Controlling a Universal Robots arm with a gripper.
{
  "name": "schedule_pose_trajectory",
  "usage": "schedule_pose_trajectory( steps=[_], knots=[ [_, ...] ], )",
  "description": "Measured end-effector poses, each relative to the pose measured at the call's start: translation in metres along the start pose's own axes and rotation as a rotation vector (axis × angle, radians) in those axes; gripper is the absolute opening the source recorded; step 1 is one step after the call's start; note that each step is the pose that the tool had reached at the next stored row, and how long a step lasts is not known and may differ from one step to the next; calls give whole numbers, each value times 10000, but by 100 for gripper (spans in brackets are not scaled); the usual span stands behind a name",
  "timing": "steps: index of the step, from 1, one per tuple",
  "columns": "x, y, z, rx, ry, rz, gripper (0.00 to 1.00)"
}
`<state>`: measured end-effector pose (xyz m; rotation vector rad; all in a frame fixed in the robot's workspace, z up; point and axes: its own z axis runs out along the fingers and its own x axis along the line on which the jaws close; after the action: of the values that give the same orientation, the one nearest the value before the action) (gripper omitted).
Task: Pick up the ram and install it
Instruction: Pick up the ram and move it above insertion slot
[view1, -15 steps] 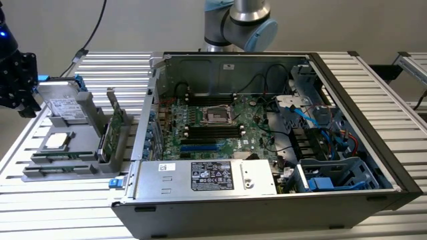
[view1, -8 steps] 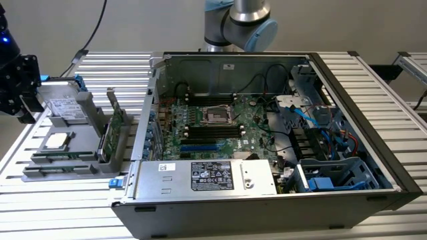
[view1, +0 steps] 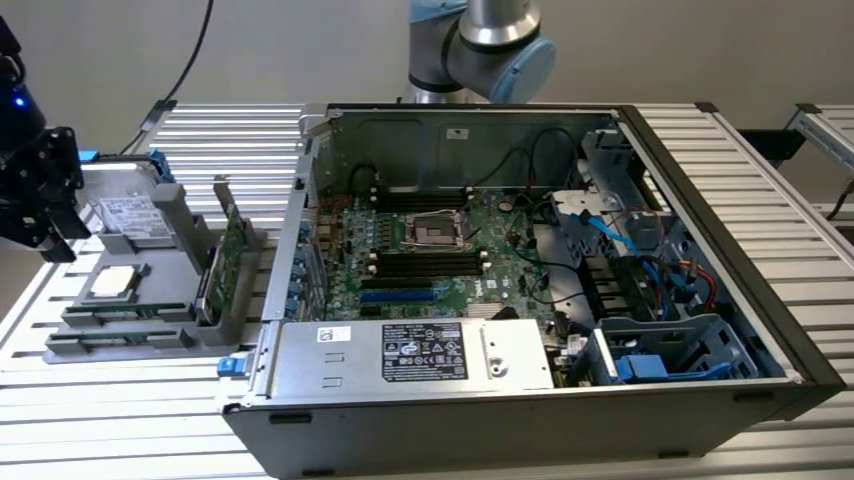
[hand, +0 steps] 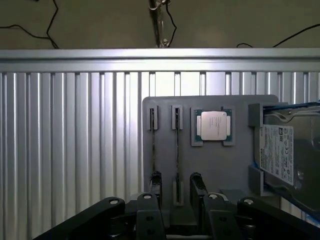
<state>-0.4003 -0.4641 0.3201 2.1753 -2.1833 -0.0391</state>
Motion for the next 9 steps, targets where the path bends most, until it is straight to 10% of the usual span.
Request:
schedule_pose_trajectory(
  steps=[9],
  knots=[
    [94,-9,167,-102,-66,-604,36]
  ],
)
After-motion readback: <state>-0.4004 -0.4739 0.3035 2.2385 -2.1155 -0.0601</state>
